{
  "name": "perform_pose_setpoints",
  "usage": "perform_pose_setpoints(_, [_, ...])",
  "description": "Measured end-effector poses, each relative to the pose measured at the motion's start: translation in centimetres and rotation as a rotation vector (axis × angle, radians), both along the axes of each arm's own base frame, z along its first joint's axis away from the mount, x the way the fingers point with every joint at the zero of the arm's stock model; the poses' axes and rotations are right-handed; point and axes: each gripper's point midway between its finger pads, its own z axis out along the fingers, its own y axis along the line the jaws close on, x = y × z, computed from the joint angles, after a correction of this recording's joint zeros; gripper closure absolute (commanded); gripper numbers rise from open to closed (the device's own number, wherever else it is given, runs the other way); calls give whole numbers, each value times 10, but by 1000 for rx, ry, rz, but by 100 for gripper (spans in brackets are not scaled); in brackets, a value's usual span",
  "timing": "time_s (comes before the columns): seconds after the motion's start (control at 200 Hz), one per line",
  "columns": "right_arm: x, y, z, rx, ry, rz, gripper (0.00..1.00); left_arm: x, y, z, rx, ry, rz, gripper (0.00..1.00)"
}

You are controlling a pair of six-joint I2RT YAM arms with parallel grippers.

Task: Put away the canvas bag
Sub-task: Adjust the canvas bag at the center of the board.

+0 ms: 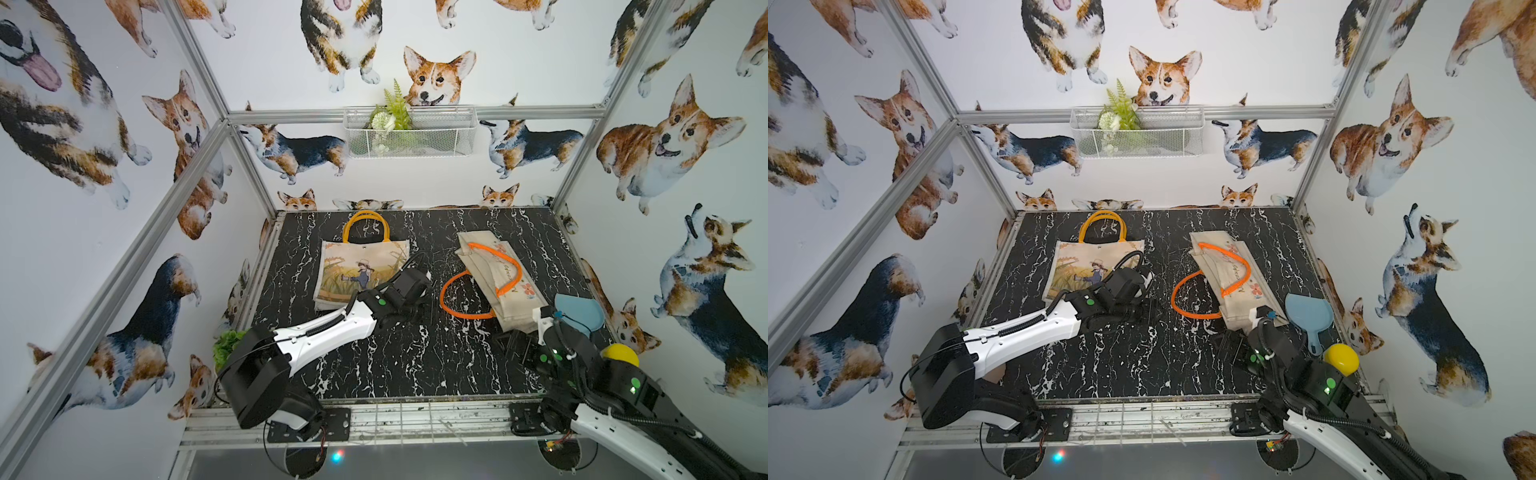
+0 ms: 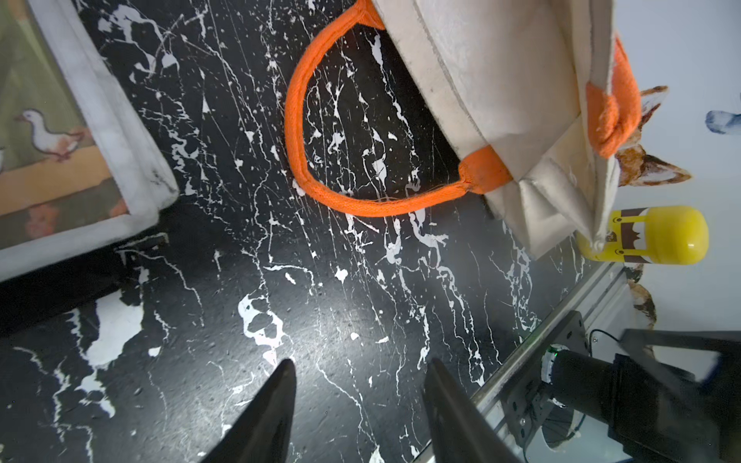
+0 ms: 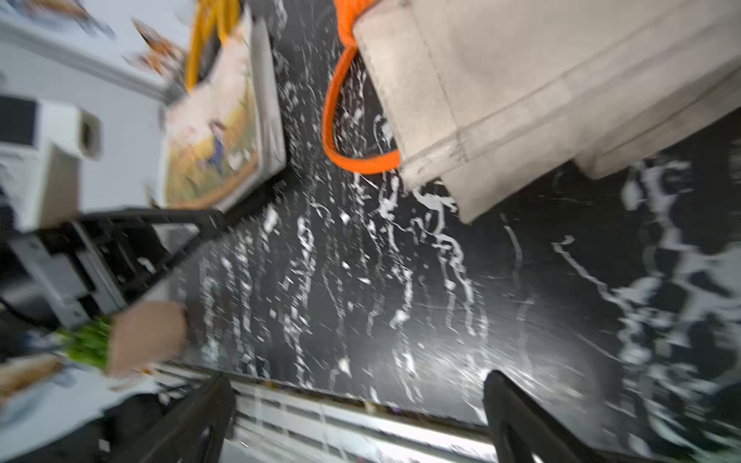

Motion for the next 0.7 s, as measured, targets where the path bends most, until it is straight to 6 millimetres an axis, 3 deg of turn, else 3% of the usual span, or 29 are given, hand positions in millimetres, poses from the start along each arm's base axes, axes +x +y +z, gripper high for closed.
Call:
perform_pose_setpoints(0.1, [14,-3,16,187,-69,-128,0,-2,-4,0,-5,-5,-5,46])
perform_pose_setpoints(0.23, [23,-12,26,284,-78,-248,0,-6,-6,0,-8,-5,-14,46])
perform_pose_setpoints(0.401, [25,-29,1,304,9,-399,0,-6,-6,-1,-9,-2,-10,46])
perform_pose_setpoints(0.546, [25,-47,-4,263,53,-520,0,-7,-6,-1,-11,-2,-10,46])
perform_pose_setpoints(0.701, [28,-53,-18,230,92,-593,0,-7,-5,2,-14,-7,-10,46])
